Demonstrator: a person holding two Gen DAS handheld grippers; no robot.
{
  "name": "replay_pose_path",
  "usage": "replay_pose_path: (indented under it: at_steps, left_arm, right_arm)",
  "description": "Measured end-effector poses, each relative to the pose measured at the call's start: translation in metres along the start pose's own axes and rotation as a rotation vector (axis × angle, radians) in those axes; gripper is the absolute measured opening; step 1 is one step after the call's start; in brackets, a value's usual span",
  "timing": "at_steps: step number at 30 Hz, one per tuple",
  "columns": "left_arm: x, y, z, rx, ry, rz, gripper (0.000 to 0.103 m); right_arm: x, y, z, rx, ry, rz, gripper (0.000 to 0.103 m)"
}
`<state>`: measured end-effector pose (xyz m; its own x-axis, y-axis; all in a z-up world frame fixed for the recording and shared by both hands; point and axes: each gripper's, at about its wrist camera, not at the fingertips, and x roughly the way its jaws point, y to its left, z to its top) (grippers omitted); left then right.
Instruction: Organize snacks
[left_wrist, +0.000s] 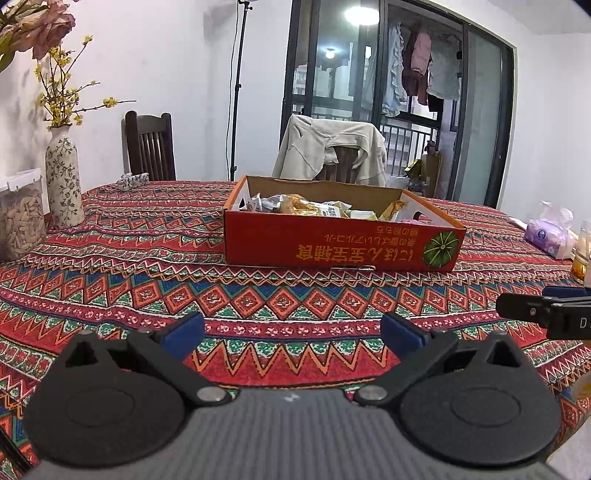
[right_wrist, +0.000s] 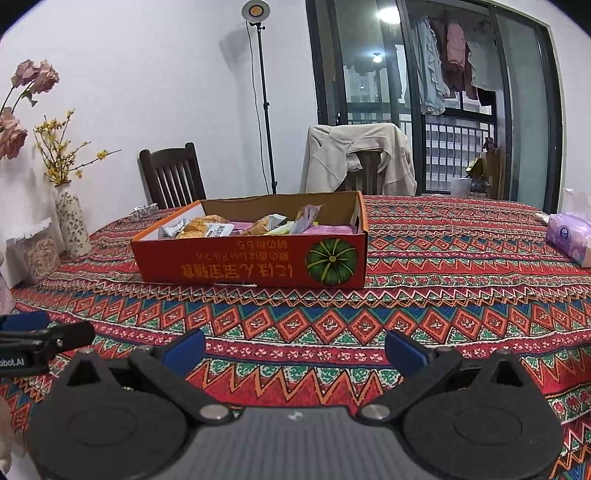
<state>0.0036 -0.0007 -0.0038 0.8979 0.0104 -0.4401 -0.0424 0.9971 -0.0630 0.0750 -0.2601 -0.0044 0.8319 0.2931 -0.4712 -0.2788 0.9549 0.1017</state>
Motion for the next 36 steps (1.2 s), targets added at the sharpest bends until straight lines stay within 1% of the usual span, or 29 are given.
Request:
replay_pose_path:
  at_steps: [36]
  left_arm:
    - [0.0018, -0.005, -0.0024, 0.02, 0.002, -0.018, 0.103]
  right_arm:
    - [0.0019, -0.0029, -0.003, -0.002, 0.022, 0.0, 0.103]
